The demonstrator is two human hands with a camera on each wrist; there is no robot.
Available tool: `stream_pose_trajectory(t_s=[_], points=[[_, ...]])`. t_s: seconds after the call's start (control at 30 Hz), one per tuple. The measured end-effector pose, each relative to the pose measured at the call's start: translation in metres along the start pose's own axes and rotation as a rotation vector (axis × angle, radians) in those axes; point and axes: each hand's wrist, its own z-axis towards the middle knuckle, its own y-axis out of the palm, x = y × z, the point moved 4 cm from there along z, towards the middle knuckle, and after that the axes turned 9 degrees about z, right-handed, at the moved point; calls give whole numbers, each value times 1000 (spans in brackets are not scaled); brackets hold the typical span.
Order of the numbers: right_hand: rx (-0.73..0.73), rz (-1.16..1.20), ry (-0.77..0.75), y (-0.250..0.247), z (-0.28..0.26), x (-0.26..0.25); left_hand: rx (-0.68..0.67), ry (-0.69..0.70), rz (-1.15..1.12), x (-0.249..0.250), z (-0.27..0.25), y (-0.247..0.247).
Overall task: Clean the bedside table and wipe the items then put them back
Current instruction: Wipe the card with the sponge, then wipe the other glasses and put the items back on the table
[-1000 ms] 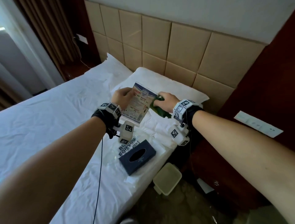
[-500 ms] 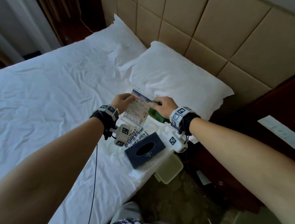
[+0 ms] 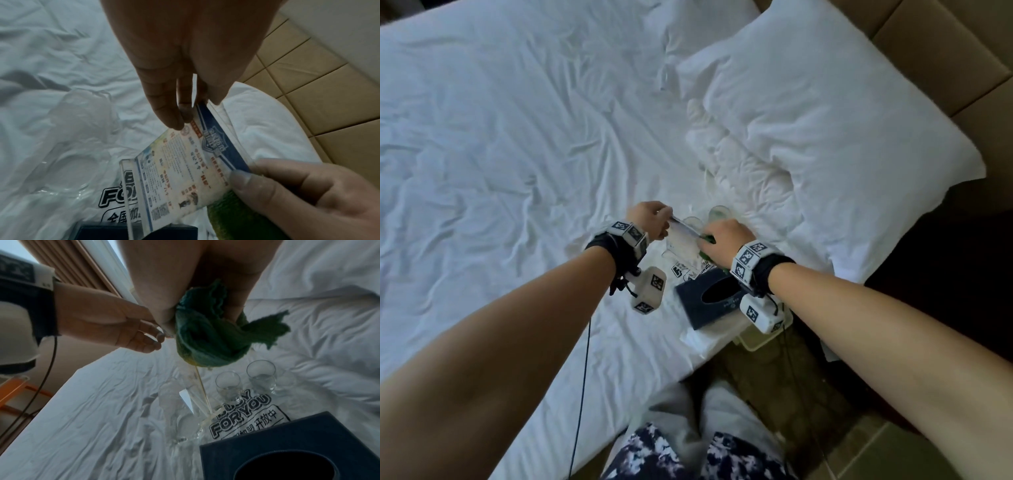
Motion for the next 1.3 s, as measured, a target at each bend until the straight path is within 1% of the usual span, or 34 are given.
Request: stream_pose_trajectory(t_s=[0.07, 0.17, 0.43, 0.57, 0.67, 0.77, 0.83, 0.9, 1.0, 1.1, 1.2, 1.3], points=[[-47, -20, 23, 10, 5, 4, -20, -4, 19, -7, 9, 9], [-118, -42, 41, 27, 19, 14, -15, -21, 43, -18, 24, 21], [-275, -143, 0, 64, 62, 46, -41, -69, 123, -33, 54, 51], [-350, -171, -16, 83, 76, 51, -50, -93, 176, -44, 64, 60], [-397, -168, -43, 91, 80, 53, -51, -139, 226, -55, 69, 61], [-452, -159, -71, 93, 84, 57, -95, -175, 305, -59, 73, 62], [-485, -139, -75, 92, 87, 60, -132, -182, 361, -59, 75, 61], [-515, -110, -45, 88, 92, 65, -155, -183, 431, -56, 77, 60], [-506, -36, 20, 81, 102, 79, -164, -168, 548, -50, 81, 58], [-445, 35, 85, 78, 114, 96, -149, -157, 585, -43, 87, 54], [-392, 39, 152, 78, 121, 109, -161, -163, 607, -38, 99, 52], [-384, 58, 206, 85, 129, 112, -192, -156, 668, -31, 115, 51]])
